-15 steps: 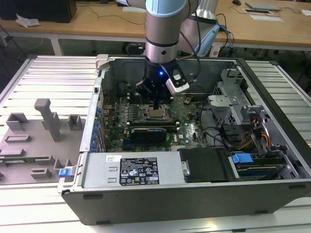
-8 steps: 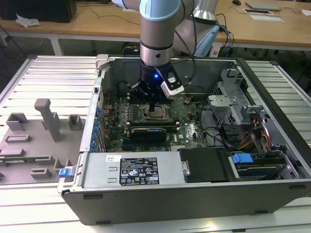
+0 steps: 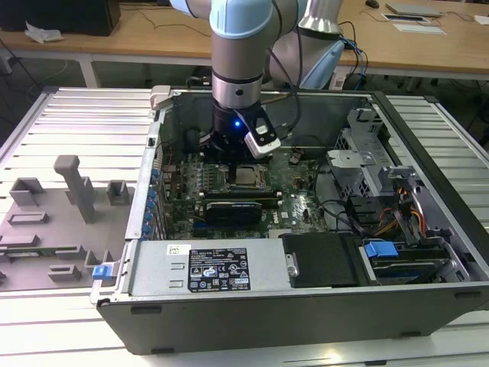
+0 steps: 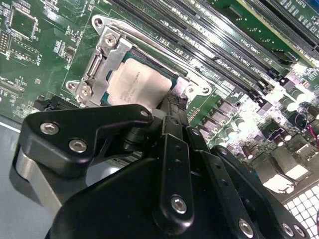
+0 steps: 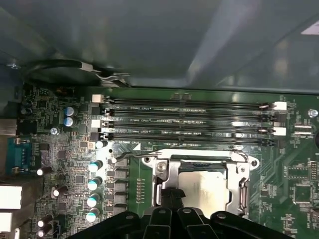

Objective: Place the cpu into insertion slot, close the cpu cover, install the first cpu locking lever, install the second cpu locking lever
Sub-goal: 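Close the cpu cover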

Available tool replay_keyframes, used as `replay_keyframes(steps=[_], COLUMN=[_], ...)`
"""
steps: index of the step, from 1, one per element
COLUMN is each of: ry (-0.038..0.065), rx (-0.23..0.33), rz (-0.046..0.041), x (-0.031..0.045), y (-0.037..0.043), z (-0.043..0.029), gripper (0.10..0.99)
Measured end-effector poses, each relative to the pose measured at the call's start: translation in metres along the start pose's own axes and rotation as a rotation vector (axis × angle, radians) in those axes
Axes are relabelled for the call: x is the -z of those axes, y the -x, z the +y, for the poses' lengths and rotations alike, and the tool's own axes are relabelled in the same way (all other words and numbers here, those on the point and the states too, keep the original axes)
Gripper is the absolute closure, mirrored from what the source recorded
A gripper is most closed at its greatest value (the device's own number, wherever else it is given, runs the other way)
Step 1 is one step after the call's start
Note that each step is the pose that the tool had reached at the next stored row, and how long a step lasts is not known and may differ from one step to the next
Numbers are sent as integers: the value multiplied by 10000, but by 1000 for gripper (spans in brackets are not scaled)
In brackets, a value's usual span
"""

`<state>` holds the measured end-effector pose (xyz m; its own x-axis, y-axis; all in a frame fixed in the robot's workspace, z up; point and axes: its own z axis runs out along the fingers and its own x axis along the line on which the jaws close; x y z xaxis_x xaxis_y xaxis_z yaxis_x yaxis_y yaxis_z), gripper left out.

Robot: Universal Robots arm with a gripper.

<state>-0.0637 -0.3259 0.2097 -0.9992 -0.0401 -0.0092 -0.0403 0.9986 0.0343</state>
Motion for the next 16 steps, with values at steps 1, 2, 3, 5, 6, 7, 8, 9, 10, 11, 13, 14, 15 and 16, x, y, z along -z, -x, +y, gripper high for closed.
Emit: replay_keyframes(steps=[1,2,3,5,6,7,8,9,10,11,13,14,15,16], ry=[0,0,0,1,1,0,0,0,1,2,3,2,2,2], rx=[39,65,90,139,162,194,198,199,200,201,201,203,206,208], rz=[2,2,4,5,6,8,8,9,7,7,7,7,8,7], x=[-6,-10,-13,-19,-22,-26,-26,-26,-27,-27,-28,-27,-27,-27], y=[-1,-1,-2,-3,-3,-3,-3,-3,-3,-2,0,5,15,20], z=[0,0,-1,-1,-1,-1,-1,-1,-1,-1,1,1,1,1], gripper=[980,980,980,980,980,980,980,980,980,980,980,980,980,980])
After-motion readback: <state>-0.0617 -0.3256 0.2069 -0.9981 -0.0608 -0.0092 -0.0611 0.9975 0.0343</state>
